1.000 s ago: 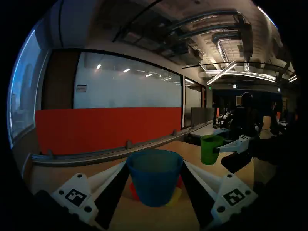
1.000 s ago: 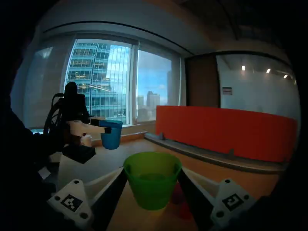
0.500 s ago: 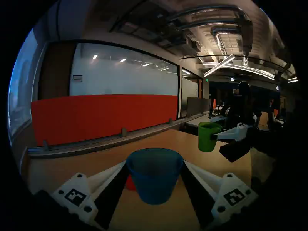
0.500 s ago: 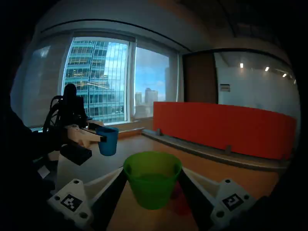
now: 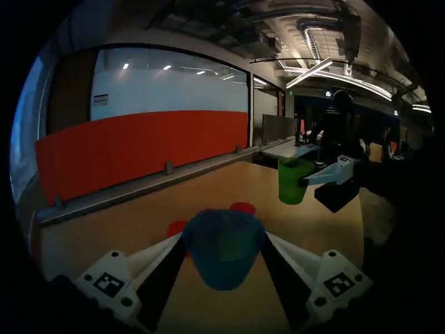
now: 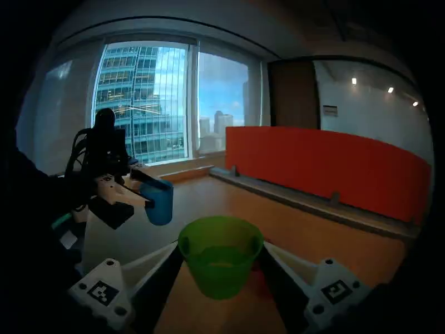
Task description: Pour water
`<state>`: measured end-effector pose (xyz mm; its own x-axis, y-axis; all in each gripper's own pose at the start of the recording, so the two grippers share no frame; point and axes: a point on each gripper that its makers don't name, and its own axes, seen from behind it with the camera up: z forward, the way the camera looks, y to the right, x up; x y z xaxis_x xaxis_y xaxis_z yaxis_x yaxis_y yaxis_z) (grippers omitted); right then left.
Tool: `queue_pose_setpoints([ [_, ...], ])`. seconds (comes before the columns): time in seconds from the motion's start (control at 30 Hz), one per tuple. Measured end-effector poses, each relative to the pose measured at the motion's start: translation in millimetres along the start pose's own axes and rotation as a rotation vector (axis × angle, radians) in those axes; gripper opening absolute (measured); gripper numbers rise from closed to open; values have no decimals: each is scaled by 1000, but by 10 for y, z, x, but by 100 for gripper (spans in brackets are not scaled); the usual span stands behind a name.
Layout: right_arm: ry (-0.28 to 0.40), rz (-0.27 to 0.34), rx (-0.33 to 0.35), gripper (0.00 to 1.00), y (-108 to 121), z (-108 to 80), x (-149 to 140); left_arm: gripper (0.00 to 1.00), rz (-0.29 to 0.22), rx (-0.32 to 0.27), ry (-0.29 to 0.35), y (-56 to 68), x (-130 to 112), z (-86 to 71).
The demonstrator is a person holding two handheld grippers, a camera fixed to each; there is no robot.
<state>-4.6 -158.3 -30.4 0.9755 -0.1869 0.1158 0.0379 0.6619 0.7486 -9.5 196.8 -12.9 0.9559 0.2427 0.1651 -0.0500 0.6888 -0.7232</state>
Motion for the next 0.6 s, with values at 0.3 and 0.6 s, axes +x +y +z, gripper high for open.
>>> queue_pose_setpoints([
  [0.3, -85, -5, 24, 91, 8, 0, -315, 91, 46, -37, -92, 160, -343, 94],
  [0.6, -167, -10, 49, 90, -21, -7, -631, 91, 70, -61, -166, 273, -704, 155],
])
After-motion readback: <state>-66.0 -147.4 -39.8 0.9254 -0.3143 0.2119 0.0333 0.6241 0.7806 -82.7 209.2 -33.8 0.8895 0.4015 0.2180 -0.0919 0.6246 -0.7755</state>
